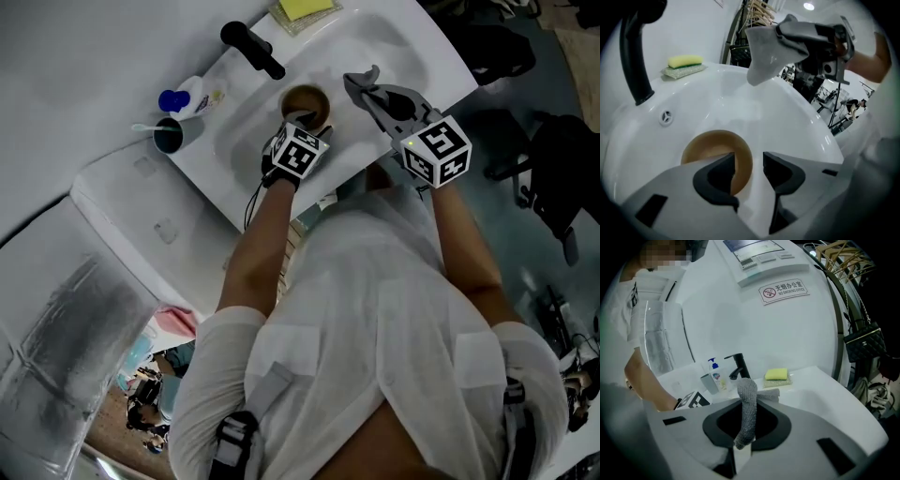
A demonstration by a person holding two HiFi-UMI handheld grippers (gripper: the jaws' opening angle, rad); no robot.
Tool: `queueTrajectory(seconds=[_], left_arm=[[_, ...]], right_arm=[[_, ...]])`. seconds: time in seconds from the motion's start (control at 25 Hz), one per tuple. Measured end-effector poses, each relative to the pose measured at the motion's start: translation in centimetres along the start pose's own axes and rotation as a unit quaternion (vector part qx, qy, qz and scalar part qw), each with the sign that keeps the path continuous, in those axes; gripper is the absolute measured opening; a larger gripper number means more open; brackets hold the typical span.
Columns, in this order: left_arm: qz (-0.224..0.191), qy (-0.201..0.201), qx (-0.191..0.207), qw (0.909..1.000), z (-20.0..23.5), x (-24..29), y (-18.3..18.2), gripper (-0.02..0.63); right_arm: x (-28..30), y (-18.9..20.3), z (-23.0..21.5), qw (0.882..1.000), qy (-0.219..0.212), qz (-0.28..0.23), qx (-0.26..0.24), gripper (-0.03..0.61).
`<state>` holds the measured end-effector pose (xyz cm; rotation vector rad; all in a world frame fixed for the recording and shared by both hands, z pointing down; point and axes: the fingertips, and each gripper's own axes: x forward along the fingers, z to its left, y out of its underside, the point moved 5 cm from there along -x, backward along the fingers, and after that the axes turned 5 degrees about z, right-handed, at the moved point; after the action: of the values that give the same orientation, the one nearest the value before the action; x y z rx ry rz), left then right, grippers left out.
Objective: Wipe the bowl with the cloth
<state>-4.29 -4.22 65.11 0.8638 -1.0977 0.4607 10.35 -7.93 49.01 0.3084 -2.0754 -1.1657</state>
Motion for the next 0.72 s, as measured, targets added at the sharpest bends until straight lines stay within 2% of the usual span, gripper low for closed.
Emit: queueTrajectory(seconds=[0.16,0.48,0.52,0.64,0.72], left_arm=[[0.027,-0.012,-0.004,0.9996,-0.1,0.9,0.0,0.199],[0.075,-0.042,0.014,0.9962,0.5,2.5,0.3,0.192],[0.078,-0.048,0.016,0.9957,0.6,2.6,0.3,0.182],[0.077,-0.057,0.012,0.9953,0.8,2.6,0.0,0.063],[0.069,-0.058,-0.001,0.9959,1.0,2.2,-0.3,0.053]], right_arm=[[-0.2,0.1,-0.1,1.000,-0.002,0.001,0.000,0.040],[-0.2,0.4,0.0,1.000,-0.007,0.011,-0.002,0.040],[-0.2,0.5,0.0,1.000,-0.007,0.012,-0.002,0.040],[-0.5,0.6,-0.2,1.000,-0.006,0.013,-0.001,0.040],[-0.6,0.6,-0.3,1.000,-0.004,0.012,0.000,0.040]])
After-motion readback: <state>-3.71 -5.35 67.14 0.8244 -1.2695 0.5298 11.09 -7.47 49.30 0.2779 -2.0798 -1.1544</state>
